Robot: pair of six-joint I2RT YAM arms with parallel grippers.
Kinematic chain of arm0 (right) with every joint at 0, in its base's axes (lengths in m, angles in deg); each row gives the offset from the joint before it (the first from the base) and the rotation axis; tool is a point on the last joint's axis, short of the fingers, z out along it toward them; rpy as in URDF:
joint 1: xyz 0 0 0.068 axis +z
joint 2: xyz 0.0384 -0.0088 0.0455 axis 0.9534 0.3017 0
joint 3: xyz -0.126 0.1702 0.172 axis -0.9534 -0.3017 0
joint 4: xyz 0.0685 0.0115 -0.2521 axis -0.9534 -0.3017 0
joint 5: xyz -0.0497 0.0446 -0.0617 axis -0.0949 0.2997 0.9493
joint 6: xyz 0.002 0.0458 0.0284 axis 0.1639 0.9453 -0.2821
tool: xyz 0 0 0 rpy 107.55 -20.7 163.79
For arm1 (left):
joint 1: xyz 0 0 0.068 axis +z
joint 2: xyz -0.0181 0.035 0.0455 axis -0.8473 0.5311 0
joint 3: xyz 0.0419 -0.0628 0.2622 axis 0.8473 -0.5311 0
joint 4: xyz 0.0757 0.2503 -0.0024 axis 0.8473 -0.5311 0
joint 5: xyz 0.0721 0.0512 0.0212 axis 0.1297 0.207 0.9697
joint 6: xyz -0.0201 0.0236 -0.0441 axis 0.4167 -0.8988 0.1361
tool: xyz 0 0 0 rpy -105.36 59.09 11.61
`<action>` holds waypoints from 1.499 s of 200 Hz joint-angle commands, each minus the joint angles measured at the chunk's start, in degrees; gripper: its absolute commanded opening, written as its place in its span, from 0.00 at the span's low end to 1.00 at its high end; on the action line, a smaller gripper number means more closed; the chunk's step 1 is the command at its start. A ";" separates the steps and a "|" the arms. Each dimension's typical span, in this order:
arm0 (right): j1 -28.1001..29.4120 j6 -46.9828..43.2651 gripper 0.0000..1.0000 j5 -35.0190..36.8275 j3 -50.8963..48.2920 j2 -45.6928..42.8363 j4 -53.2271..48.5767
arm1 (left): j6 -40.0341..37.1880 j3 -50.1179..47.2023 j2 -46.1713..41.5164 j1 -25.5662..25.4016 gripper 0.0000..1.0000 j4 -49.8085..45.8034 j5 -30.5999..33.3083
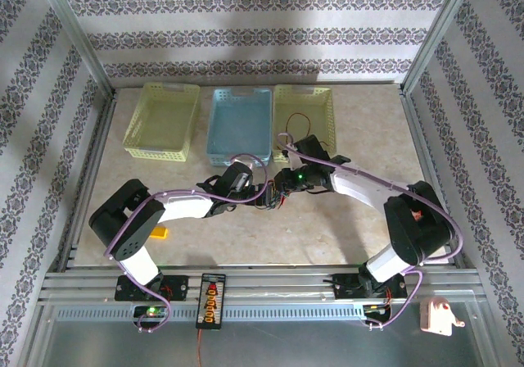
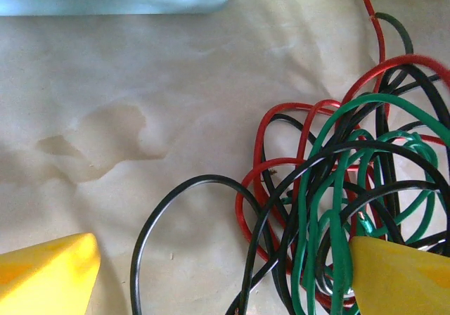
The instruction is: Untangle the cables
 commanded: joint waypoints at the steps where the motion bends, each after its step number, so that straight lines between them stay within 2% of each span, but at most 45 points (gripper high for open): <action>1: 0.37 -0.42 0.24 -0.23 2.07 1.88 1.35 | -0.09 1.57 0.69 -0.50 0.90 -0.26 1.01; 65: -0.41 -1.20 0.24 2.88 1.11 0.33 1.57 | -0.51 2.26 2.66 -0.57 0.84 -0.79 0.41; 93: -0.76 -1.70 0.24 3.65 1.27 -0.50 1.48 | -0.44 2.58 4.39 -0.56 0.68 -0.59 0.08; 117: -1.03 -1.95 0.24 3.76 1.69 -0.20 1.23 | -0.68 3.06 5.57 -0.58 0.59 -0.76 -0.37; 178: -0.17 -1.33 0.23 2.71 2.92 2.56 2.66 | -1.67 4.70 6.62 -0.67 0.47 -1.89 -1.46; 230: 1.11 -0.26 0.22 2.18 2.95 4.76 4.15 | -1.66 4.53 6.18 -0.76 0.42 -2.01 -1.31; 254: 1.25 0.00 0.16 2.93 2.34 5.05 4.63 | -1.59 4.36 5.97 -0.93 0.37 -2.03 -1.08; 271: 1.16 -0.02 0.08 3.58 1.72 3.73 4.93 | -1.50 4.43 6.01 -0.93 0.27 -2.27 -0.91; 300: 0.48 -0.24 0.05 4.29 0.63 -0.84 4.41 | -0.99 4.62 6.23 -0.93 0.13 -2.88 0.13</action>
